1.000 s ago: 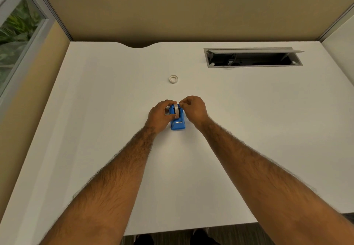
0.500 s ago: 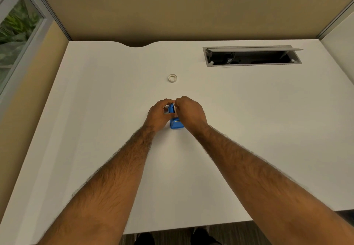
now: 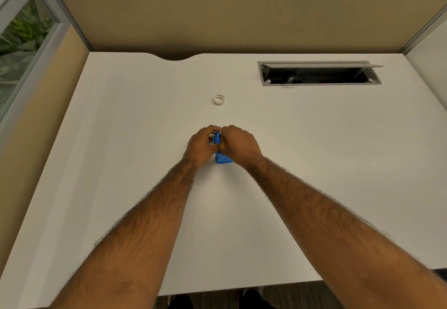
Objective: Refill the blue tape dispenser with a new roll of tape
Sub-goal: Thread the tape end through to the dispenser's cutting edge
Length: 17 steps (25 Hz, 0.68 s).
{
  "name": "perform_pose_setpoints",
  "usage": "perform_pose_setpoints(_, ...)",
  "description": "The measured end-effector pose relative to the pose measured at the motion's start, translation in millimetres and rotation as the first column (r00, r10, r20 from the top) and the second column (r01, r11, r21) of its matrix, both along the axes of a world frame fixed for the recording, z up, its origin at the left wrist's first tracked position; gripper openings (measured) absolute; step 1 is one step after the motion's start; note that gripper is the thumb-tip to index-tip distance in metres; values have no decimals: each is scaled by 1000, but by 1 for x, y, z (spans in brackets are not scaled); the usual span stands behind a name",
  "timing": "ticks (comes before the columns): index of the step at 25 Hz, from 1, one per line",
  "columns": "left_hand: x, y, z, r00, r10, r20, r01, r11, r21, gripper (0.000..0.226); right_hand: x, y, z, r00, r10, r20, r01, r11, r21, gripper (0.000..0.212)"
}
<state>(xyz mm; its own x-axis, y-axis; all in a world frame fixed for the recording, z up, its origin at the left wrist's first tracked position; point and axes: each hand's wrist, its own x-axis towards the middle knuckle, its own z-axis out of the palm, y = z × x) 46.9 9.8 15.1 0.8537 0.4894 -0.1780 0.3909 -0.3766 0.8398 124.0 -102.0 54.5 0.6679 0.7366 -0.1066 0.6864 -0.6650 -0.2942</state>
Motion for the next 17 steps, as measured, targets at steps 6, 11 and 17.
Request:
perform_pose_setpoints(6, 0, 0, 0, 1000, -3, 6, 3, 1000, -26, 48, -11, -10, -10, 945, -255, -206, 297, 931, 212, 9)
perform_pose_setpoints(11, 1, -1, 1, 1000, 3, -19, -3, 1000, -12, 46, 1, -6, 0, 994, 34, 100, -34, 999, 4, 6)
perform_pose_setpoints(17, 1, 0, 2, 999, 14, -36, -14, 1000, -7, 45, 13, 5, 7, 970, 149, 192, -138, 988, -69, 7)
